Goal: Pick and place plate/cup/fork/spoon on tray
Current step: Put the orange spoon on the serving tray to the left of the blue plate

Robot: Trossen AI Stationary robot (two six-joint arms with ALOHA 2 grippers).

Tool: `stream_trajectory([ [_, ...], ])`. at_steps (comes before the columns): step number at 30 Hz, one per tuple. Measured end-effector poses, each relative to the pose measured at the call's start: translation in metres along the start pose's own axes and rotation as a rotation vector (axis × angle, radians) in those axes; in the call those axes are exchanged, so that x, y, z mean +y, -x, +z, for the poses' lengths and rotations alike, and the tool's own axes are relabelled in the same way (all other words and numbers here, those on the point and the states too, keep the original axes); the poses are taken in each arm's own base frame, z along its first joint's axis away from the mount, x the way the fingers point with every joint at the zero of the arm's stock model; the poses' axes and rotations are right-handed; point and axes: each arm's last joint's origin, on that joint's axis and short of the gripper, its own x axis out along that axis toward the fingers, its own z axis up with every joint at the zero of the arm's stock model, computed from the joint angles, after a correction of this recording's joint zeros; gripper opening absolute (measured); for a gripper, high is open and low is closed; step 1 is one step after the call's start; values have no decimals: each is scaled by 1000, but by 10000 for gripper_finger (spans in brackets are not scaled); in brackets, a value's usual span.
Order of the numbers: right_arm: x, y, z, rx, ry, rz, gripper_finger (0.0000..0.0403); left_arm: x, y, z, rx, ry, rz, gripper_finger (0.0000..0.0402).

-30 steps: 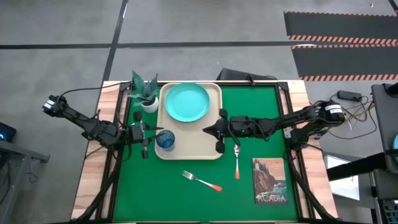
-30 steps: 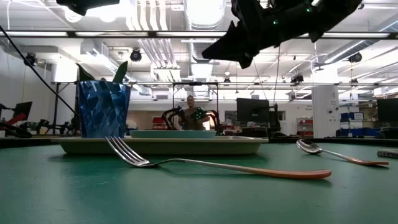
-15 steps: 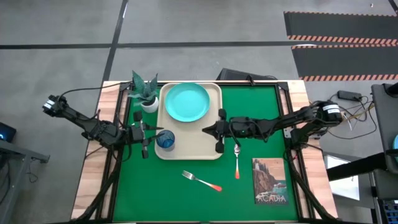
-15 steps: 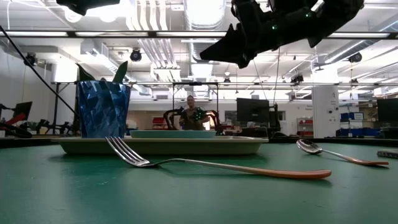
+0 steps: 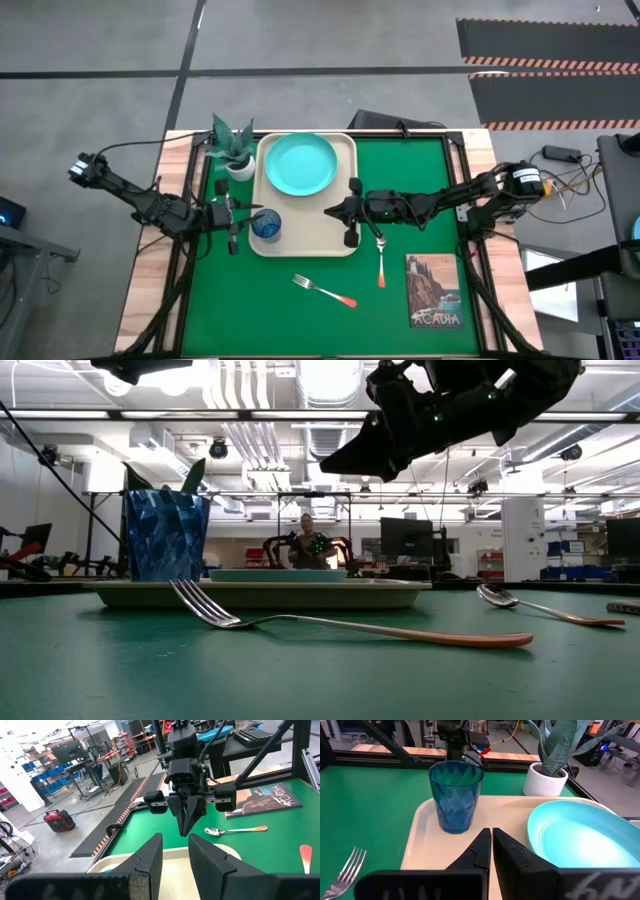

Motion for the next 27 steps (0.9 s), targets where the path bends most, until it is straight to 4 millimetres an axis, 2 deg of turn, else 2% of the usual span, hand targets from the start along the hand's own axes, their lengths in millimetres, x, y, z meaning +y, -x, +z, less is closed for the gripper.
stream_trajectory([
  [21, 0, 0, 0, 1, -40, -2, 10, 0, 0, 0, 0, -1, 0, 80],
  [27, -2, 0, 0, -4, -42, -8, 40, 0, 0, 0, 0, -27, 0, 80],
])
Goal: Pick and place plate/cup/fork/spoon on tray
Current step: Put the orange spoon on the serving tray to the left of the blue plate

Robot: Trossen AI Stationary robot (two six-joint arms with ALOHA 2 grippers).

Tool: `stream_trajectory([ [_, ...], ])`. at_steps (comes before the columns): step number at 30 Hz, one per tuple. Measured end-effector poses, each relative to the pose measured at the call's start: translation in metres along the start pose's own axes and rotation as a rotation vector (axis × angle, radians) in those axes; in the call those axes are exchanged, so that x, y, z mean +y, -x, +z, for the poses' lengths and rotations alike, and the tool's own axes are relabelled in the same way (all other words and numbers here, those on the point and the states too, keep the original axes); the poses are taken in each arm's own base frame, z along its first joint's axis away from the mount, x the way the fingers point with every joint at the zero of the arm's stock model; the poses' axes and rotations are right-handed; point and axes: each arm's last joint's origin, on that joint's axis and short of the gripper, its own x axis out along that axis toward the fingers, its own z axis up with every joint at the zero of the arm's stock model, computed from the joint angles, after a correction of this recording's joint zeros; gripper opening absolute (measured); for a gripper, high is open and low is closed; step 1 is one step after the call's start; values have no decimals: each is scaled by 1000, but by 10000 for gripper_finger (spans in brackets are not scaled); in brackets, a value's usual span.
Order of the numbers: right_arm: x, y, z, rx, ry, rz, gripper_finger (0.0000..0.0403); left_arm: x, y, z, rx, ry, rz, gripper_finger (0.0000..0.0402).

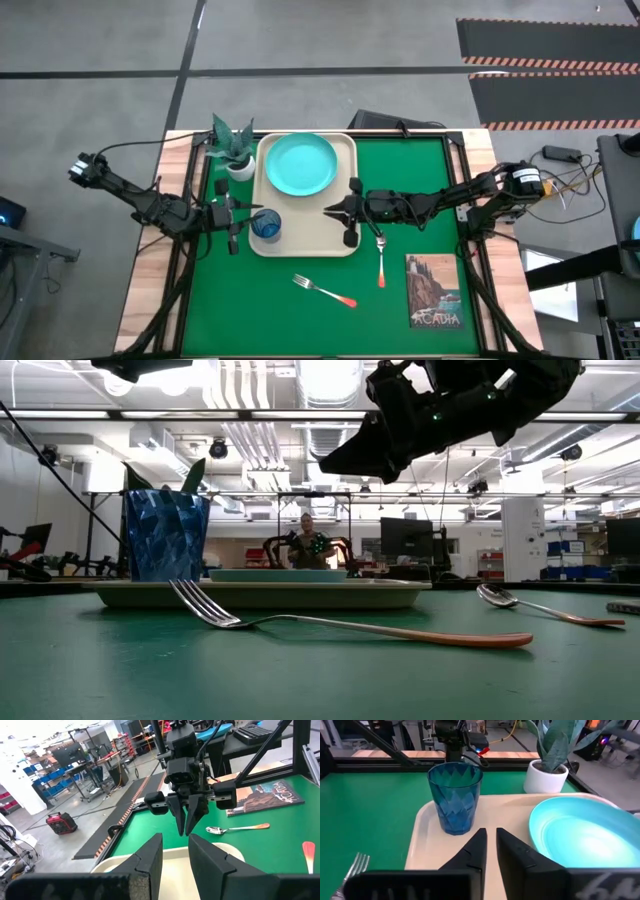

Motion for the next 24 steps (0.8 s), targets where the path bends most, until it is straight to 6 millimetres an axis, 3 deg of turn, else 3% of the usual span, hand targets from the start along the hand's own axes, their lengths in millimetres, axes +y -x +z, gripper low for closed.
stream_trajectory([
  [14, -2, -2, 8, -20, -75, -52, 156, 0, -1, 3, -20, 20, 10, 80],
  [19, -2, 2, 10, -9, -184, -27, 172, 0, -1, 3, -21, 21, 12, 80],
  [24, 1, 7, 17, 141, -310, 64, 169, 0, -1, 3, -21, 4, 12, 80],
])
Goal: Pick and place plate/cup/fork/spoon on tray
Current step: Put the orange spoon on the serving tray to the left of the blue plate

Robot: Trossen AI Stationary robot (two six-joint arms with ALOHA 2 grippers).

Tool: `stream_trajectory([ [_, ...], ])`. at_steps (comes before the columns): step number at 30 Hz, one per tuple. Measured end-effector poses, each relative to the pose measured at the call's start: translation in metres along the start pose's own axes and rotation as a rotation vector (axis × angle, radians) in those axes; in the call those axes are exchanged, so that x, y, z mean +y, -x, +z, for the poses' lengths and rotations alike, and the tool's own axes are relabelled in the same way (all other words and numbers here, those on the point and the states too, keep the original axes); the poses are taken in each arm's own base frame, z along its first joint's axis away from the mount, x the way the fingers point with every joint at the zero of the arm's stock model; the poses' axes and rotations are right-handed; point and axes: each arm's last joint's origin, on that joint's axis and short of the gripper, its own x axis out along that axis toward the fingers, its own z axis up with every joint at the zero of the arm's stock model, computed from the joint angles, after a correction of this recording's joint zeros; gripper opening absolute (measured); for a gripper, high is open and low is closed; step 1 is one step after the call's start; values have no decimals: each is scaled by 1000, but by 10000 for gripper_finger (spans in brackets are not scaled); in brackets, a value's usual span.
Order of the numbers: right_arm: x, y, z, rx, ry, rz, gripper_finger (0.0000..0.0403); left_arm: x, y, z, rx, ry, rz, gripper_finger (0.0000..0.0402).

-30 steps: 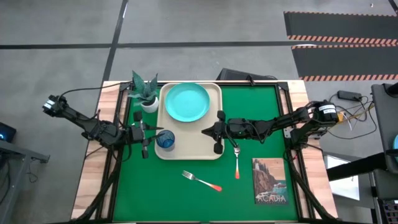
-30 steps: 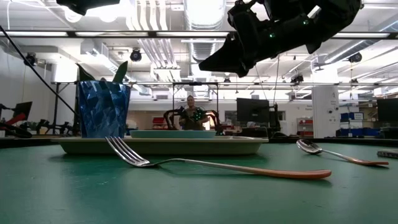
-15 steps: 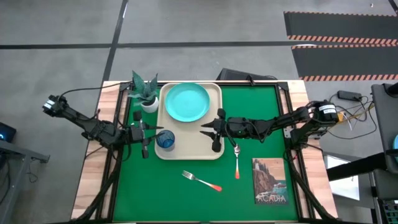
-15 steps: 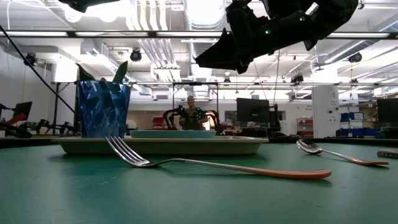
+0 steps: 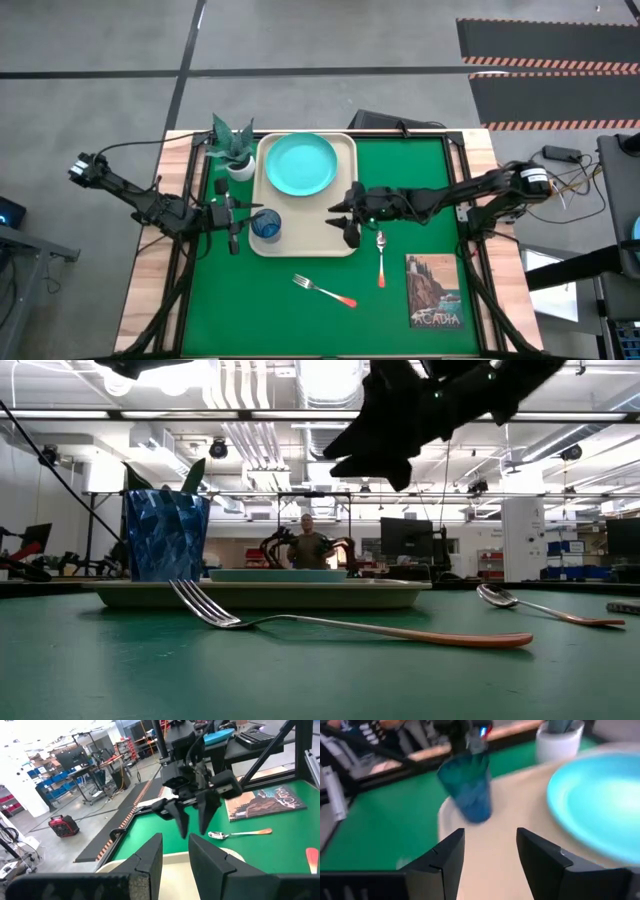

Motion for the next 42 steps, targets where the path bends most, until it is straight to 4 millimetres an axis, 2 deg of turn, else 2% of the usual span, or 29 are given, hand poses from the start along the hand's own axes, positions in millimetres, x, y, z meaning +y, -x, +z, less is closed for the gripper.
stream_trajectory([
  [4, 7, 4, 6, 206, -118, -3, 162, 0, 0, 0, 0, -32, 0, 80],
  [9, 19, 14, 2, 513, -262, -140, 152, 1, 0, 0, 1, -52, 14, 80],
  [13, 25, 26, -1, 679, -374, -267, 145, 1, 1, 0, 1, -81, 21, 80],
  [20, 28, 36, -9, 772, -531, -404, 143, 2, 1, 0, 1, -93, 23, 80],
  [33, 33, 44, -57, 959, -850, -533, 137, 2, 1, 0, 3, -129, 24, 80],
  [37, 38, 41, -66, 1001, -875, -553, 129, 2, 1, 0, 3, -129, 24, 80],
  [42, 37, 30, -72, 959, -851, -588, 120, 1, 1, 0, 3, -128, 24, 80],
])
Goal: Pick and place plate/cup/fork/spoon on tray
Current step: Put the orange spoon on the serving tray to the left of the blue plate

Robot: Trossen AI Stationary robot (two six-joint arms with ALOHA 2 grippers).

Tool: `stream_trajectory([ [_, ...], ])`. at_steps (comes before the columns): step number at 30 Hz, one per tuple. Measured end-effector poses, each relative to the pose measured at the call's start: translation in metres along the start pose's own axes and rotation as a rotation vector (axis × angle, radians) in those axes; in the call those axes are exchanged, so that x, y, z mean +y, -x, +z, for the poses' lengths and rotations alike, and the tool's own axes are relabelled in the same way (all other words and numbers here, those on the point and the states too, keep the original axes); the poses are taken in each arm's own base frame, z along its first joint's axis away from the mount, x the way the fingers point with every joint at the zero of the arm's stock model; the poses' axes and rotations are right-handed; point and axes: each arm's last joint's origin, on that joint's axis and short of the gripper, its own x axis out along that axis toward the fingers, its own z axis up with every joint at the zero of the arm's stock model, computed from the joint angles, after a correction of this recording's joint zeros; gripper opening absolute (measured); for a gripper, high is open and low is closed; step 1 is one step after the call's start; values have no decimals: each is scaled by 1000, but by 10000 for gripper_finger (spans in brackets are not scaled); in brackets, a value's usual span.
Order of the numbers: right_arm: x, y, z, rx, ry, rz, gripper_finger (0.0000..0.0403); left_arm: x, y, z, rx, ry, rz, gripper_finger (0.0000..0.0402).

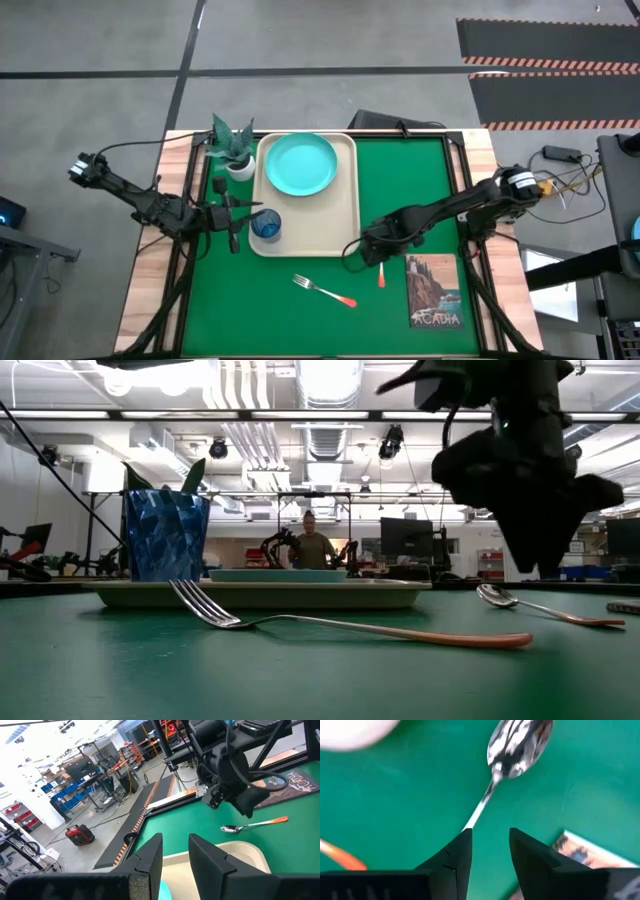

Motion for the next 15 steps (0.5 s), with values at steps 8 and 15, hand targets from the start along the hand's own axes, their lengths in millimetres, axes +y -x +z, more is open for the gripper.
stream_trajectory([
  [8, 7, -25, 6, 8, 51, -69, 113, 0, 0, 0, 2, -1, 0, 80],
  [15, 13, -26, 9, -5, 102, -67, 112, -1, -1, -1, 5, -4, -1, 80],
])
